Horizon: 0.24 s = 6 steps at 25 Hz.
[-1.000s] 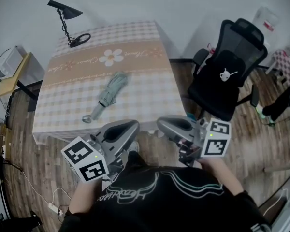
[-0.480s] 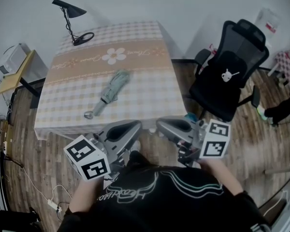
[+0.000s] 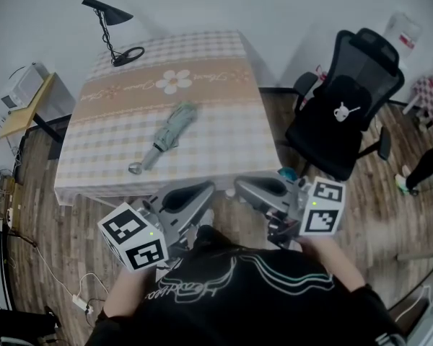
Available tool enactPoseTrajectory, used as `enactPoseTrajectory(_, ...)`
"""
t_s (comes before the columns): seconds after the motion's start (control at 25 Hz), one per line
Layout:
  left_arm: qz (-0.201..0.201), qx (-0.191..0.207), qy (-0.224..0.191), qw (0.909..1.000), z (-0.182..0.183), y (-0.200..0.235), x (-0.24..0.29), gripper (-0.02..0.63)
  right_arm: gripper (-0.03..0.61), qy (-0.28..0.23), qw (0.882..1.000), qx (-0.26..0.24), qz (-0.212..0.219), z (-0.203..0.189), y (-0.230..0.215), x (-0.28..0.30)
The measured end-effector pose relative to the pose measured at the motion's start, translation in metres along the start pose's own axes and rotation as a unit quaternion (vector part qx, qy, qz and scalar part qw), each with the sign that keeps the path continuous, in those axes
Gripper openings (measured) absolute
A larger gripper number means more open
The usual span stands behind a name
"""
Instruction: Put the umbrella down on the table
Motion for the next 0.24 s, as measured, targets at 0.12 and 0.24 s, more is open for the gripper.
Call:
enactPoseTrajectory(0.12,0.002,0.002,0.000,1.0000,-0.0028,-0.0011,-0.0023,-0.003,0.011,0.000,1.000,-0.001,0.001,-0.0022,0.0031,-0.0003)
enactPoseTrajectory(0.24,0.004,0.006,0.001,1.0000,-0.0064,-0.0032,-0.0040,-0.003,0.011,0.001,1.000,0.000,0.001,-0.0053,0.0054,-0.0009)
Point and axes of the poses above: the fingertips, and each gripper's own axes: x forward along the fingers, y to its left, z out of its top, the point moved 6 cm from there along -x, backward along the fingers, and after that the axes turned 12 degrees about z, right-handed, at the moved point
